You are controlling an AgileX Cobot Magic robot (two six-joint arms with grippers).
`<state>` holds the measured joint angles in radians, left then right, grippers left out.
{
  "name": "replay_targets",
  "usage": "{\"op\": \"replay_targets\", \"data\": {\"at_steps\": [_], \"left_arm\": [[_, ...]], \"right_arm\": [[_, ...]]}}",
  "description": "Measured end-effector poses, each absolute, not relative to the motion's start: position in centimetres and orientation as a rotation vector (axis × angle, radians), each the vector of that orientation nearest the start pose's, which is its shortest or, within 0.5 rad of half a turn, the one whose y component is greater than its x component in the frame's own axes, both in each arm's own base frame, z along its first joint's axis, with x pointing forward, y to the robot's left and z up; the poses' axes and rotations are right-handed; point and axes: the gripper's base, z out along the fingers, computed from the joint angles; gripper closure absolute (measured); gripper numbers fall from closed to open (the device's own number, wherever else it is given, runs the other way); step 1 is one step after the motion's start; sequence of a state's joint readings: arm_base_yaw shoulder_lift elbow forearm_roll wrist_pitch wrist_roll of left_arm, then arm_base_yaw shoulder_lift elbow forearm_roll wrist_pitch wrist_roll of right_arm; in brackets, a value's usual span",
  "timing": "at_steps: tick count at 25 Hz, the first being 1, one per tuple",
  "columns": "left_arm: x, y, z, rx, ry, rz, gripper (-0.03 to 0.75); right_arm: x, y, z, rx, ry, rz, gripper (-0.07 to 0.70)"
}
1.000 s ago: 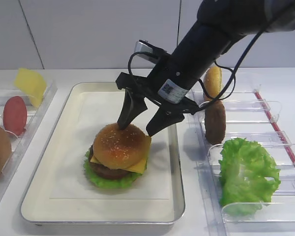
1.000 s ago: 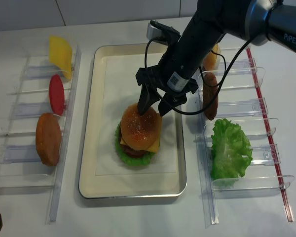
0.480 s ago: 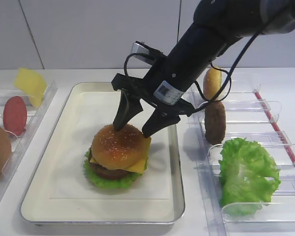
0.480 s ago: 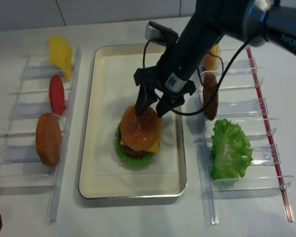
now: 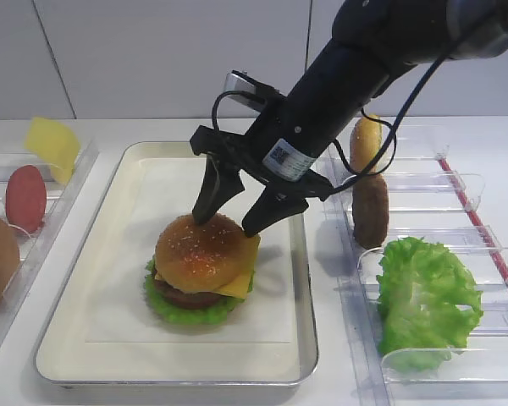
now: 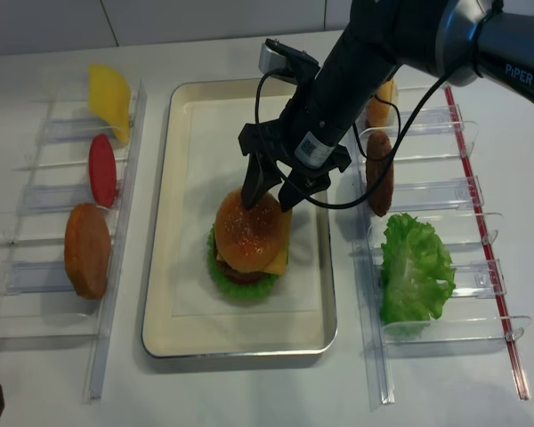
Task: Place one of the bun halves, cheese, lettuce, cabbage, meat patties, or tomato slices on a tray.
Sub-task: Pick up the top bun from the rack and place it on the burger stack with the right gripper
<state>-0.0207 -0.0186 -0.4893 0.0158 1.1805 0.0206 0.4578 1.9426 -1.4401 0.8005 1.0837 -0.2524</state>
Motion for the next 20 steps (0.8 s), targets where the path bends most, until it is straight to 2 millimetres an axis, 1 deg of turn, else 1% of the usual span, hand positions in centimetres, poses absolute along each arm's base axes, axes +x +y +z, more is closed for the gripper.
{"op": "replay_targets", "data": {"at_steps": [5, 9, 12, 15, 18, 20], "left_arm": [[-1.2, 0.2, 26.5, 0.043, 2.156, 0.019, 0.545], [-1.2, 0.2, 26.5, 0.043, 2.156, 0.019, 0.545], [-1.2, 0.2, 26.5, 0.043, 2.156, 0.019, 0.545], [-1.2, 0.2, 26.5, 0.043, 2.156, 0.019, 0.545], [-1.2, 0.2, 26.5, 0.043, 2.156, 0.019, 0.545], [-1.2, 0.2, 26.5, 0.043, 2.156, 0.019, 0.545]], "right_arm": [[32.7, 22.6, 22.3, -0.506, 2.901, 1.109, 0.148], [33.1, 22.7, 23.0, -0.530, 2.893, 1.083, 0.148], [33.6, 22.5, 24.3, -0.557, 2.896, 1.008, 0.149], [34.2, 22.1, 25.7, -0.583, 2.918, 0.874, 0.149], [34.9, 21.8, 27.6, -0.564, 2.897, 0.771, 0.149], [35.2, 21.7, 28.8, -0.552, 2.865, 0.735, 0.149]]}}
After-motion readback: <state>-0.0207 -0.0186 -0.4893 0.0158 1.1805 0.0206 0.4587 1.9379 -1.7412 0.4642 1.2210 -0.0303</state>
